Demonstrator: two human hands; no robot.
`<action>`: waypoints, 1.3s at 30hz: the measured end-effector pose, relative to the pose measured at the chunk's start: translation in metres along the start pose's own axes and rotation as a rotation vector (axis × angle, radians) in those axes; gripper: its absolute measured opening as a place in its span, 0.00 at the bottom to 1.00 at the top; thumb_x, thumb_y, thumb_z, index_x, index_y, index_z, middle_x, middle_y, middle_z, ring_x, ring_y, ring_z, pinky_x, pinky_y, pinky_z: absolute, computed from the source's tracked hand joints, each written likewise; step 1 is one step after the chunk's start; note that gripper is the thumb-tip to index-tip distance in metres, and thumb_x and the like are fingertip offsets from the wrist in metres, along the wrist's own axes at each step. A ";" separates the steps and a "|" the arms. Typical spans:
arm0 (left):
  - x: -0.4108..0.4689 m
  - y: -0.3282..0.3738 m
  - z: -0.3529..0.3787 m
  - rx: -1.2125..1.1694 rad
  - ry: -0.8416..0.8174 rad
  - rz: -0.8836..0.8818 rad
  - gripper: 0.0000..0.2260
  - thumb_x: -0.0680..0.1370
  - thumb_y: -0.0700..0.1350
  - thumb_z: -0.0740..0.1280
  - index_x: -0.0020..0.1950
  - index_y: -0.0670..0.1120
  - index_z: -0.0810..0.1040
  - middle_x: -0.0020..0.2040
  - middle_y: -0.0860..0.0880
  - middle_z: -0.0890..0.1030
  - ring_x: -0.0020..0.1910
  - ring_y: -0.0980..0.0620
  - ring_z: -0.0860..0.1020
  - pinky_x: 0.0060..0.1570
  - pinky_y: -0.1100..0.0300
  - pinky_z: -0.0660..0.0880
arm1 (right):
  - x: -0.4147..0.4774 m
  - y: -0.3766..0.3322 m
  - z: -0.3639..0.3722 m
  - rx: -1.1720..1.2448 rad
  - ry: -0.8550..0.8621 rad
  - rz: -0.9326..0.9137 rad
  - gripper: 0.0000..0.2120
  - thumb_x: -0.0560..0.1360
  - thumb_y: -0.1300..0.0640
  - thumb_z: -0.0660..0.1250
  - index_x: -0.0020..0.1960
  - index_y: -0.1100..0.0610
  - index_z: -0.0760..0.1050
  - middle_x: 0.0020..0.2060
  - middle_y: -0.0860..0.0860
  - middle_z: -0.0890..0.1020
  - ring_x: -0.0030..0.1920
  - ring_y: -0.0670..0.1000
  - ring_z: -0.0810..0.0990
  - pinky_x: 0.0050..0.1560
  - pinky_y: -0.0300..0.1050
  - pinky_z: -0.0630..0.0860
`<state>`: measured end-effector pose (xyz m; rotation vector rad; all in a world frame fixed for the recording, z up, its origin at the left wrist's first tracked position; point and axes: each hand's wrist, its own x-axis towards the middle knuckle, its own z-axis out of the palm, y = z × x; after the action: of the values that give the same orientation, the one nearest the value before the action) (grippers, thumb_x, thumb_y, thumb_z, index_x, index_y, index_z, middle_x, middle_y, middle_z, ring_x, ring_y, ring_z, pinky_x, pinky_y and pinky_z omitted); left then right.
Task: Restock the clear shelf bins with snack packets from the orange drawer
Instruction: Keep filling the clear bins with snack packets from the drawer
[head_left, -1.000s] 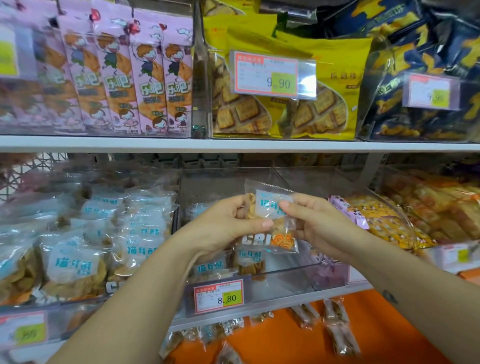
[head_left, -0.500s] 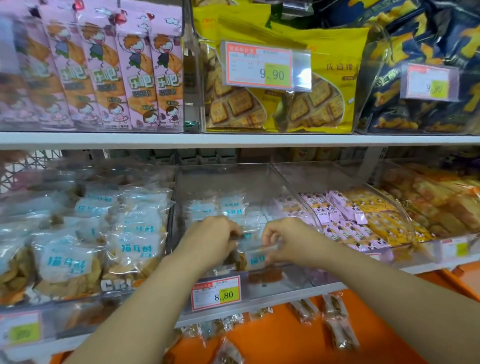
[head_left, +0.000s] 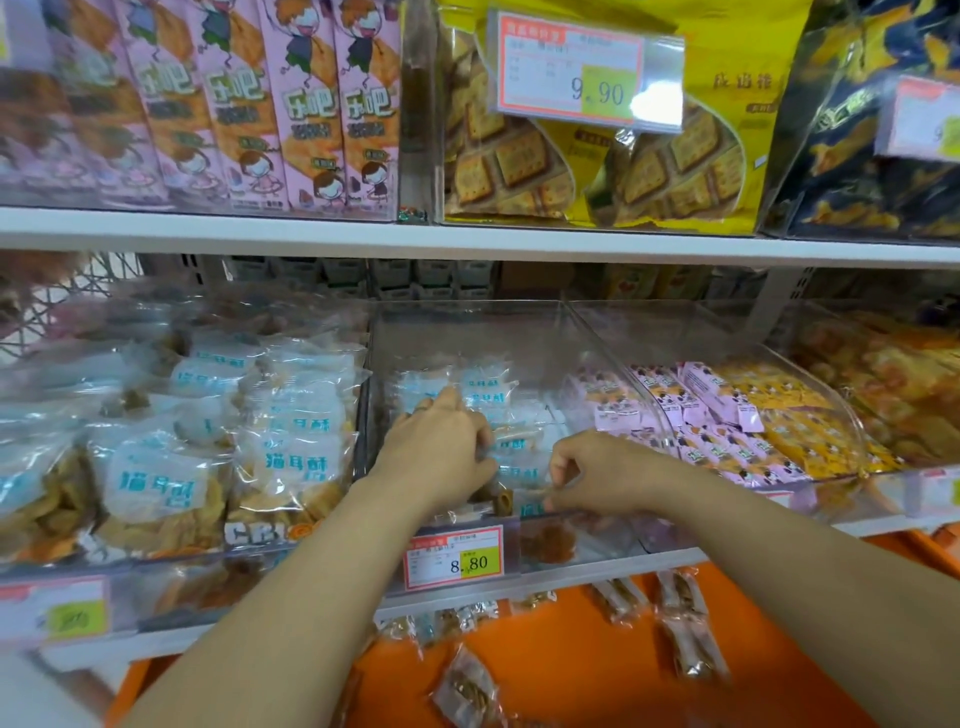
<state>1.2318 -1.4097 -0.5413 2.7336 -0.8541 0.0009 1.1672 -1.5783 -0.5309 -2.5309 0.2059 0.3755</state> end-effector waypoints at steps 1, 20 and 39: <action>0.000 0.000 0.000 -0.013 0.012 0.000 0.08 0.77 0.52 0.66 0.55 0.55 0.78 0.58 0.50 0.70 0.59 0.50 0.72 0.63 0.50 0.69 | -0.001 0.000 0.000 0.031 0.001 0.011 0.09 0.74 0.61 0.70 0.40 0.56 0.70 0.44 0.52 0.77 0.38 0.49 0.80 0.33 0.39 0.79; 0.002 0.001 -0.003 -0.264 0.098 -0.041 0.07 0.75 0.42 0.65 0.40 0.51 0.80 0.47 0.53 0.75 0.47 0.51 0.77 0.52 0.51 0.76 | 0.013 -0.008 0.015 -0.025 0.184 -0.014 0.25 0.65 0.58 0.77 0.52 0.53 0.64 0.37 0.49 0.74 0.32 0.46 0.72 0.27 0.38 0.65; -0.039 0.026 -0.007 -0.343 0.474 0.245 0.10 0.78 0.41 0.63 0.57 0.48 0.78 0.49 0.56 0.75 0.46 0.57 0.75 0.49 0.58 0.74 | -0.040 0.007 0.013 -0.184 0.654 -0.421 0.09 0.72 0.49 0.70 0.49 0.52 0.75 0.41 0.42 0.74 0.44 0.45 0.73 0.43 0.43 0.71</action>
<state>1.1856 -1.4065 -0.5306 2.1634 -0.9345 0.4839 1.1254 -1.5740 -0.5326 -2.7029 -0.1282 -0.6307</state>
